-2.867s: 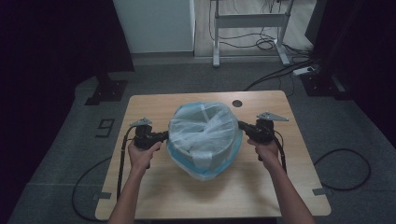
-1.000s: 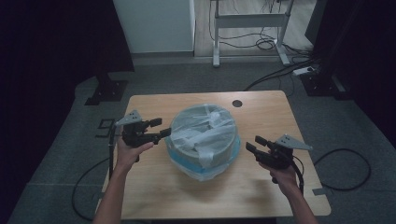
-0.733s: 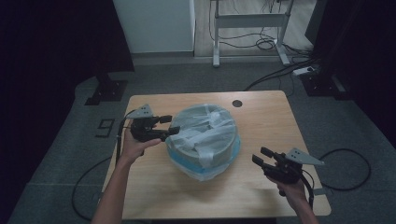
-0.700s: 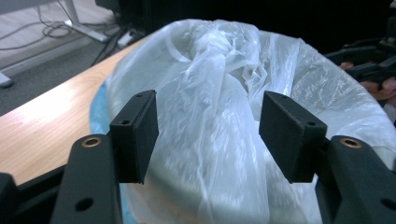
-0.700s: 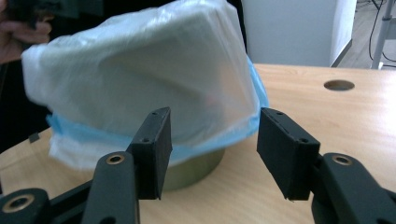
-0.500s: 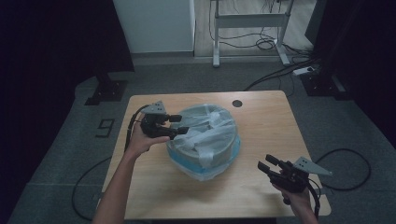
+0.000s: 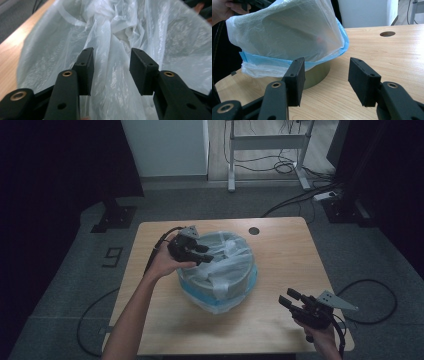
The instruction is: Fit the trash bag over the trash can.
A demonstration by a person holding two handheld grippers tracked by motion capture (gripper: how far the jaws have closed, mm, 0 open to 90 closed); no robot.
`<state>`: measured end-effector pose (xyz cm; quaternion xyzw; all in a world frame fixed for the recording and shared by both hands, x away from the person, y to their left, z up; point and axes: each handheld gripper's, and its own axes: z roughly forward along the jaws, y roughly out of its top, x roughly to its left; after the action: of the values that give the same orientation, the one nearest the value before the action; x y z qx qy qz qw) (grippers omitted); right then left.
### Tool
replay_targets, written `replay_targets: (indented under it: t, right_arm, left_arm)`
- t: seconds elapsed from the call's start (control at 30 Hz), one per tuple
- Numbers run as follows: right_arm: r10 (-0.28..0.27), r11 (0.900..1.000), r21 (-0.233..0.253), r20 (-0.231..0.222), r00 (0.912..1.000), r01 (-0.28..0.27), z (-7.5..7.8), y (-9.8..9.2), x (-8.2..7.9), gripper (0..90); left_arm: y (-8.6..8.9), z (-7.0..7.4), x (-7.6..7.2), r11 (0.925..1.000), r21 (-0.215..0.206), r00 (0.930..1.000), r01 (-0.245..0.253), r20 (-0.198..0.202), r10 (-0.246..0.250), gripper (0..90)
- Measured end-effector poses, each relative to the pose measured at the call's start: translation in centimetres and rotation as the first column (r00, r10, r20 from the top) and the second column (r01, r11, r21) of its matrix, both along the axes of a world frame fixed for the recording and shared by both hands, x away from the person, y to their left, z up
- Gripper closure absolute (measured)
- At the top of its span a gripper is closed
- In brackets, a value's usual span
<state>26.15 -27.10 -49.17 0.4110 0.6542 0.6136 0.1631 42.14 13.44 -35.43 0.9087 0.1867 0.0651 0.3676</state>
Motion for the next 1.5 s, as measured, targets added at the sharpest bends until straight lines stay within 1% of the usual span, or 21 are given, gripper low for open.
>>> replay_targets:
  t: [0.07,0.1,0.13,0.3,0.37,0.4,0.53,0.6,0.67,0.73,0.83,0.87,0.93,0.97,1.03,1.07,1.13,1.2,1.3,1.4,1.5]
  right_arm:
    - [0.001,1.000,0.000,0.001,1.0000,-0.001,0.0,0.0,0.0,46.9]
    - [0.001,1.000,-0.002,0.002,1.0000,-0.001,0.0,0.0,-0.1,47.0]
    - [0.001,1.000,-0.002,0.002,1.0000,-0.001,0.0,0.0,-0.1,47.0]
    - [-0.005,1.000,-0.001,-0.004,1.0000,0.005,-0.1,-0.3,-0.1,47.3]
    - [-0.010,1.000,0.001,-0.005,0.9999,0.010,-0.1,-0.4,-0.1,47.5]
    - [-0.011,1.000,0.001,-0.007,0.9999,0.011,-0.1,-0.4,-0.1,47.5]
    - [-0.011,1.000,0.000,-0.010,0.9999,0.011,-0.2,-0.4,-0.1,47.6]
    - [-0.010,1.000,-0.001,-0.012,0.9999,0.010,-0.2,-0.4,-0.1,47.5]
    - [-0.010,1.000,-0.003,-0.012,0.9999,0.010,-0.2,-0.4,-0.1,47.6]
    - [-0.010,1.000,-0.003,-0.013,0.9999,0.010,-0.3,-0.4,0.0,47.5]
    - [-0.014,1.000,-0.003,-0.012,0.9998,0.014,-0.3,-0.5,-0.1,47.6]
    - [-0.016,1.000,-0.002,-0.013,0.9998,0.016,-0.3,-0.5,-0.1,47.6]
    - [-0.019,1.000,0.001,-0.013,0.9997,0.019,-0.3,-0.6,-0.1,47.5]
    - [-0.021,1.000,0.003,-0.014,0.9997,0.021,-0.3,-0.7,-0.1,47.5]
    - [-0.022,1.000,0.003,-0.014,0.9997,0.022,-0.3,-0.7,-0.2,47.5]
    - [-0.024,1.000,0.004,-0.014,0.9996,0.024,-0.3,-0.7,-0.2,47.5]
    - [-0.025,1.000,0.003,-0.014,0.9996,0.025,-0.3,-0.7,-0.2,47.5]
    - [-0.025,1.000,0.003,-0.015,0.9996,0.025,-0.4,-0.7,-0.2,47.5]
    - [-0.025,1.000,0.001,-0.016,0.9996,0.025,-0.4,-0.6,-0.1,47.5]
    - [-0.026,1.000,0.000,-0.018,0.9995,0.026,-0.5,-0.6,-0.1,47.4]
    - [-0.030,1.000,-0.001,-0.021,0.9993,0.030,-0.6,-0.6,-0.1,47.3]
  left_arm:
    - [-0.7,-0.2,0.1,0.9989,0.046,0.9999,0.011,-0.008,-0.011,55.4]
    - [-0.9,-0.2,0.1,0.9980,0.062,0.9999,0.013,-0.008,-0.013,55.7]
    - [-1.2,-0.2,0.1,0.9971,0.075,0.9999,0.015,-0.009,-0.015,55.7]
    - [-2.1,-0.6,0.4,0.9927,0.117,0.9988,0.029,-0.043,-0.024,56.4]
    - [-2.6,-0.9,0.5,0.9887,0.146,0.9981,0.032,-0.056,-0.024,56.5]
    - [-2.6,-0.9,0.5,0.9887,0.146,0.9981,0.032,-0.056,-0.024,56.6]
    - [-3.2,-1.1,0.6,0.9823,0.184,0.9972,0.037,-0.070,-0.024,56.6]
    - [-3.4,-1.1,0.6,0.9813,0.189,0.9969,0.036,-0.076,-0.022,56.6]
    - [-3.6,-1.1,0.7,0.9768,0.211,0.9965,0.038,-0.081,-0.021,56.4]
    - [-3.8,-1.2,0.7,0.9745,0.221,0.9959,0.039,-0.088,-0.020,55.9]
    - [-3.9,-1.1,0.6,0.9753,0.217,0.9963,0.041,-0.083,-0.023,54.1]
    - [-3.8,-1.0,0.5,0.9780,0.206,0.9969,0.036,-0.076,-0.020,52.6]
    - [-3.4,-0.7,0.4,0.9864,0.164,0.9982,0.019,-0.059,-0.009,48.9]
    - [-3.1,-0.5,0.4,0.9897,0.143,0.9988,0.010,-0.049,-0.003,44.9]
    - [-2.4,-0.2,0.2,0.9960,0.090,0.9992,-0.006,-0.039,0.009,44.2]
    - [-2.0,0.0,0.1,0.9980,0.063,0.9993,-0.013,-0.033,0.015,42.3]
    - [-1.3,0.3,-0.3,0.9993,0.015,0.9993,-0.035,-0.013,0.035,40.4]
    - [-0.4,0.5,-0.7,0.9983,-0.030,0.9988,-0.049,0.002,0.049,40.3]
    - [0.9,0.8,-1.4,0.9940,-0.082,0.9967,-0.073,0.029,0.076,39.2]
    - [2.2,0.9,-2.3,0.9885,-0.120,0.9940,-0.092,0.048,0.098,37.5]
    - [3.5,0.7,-3.2,0.9808,-0.162,0.9904,-0.108,0.068,0.120,36.6]
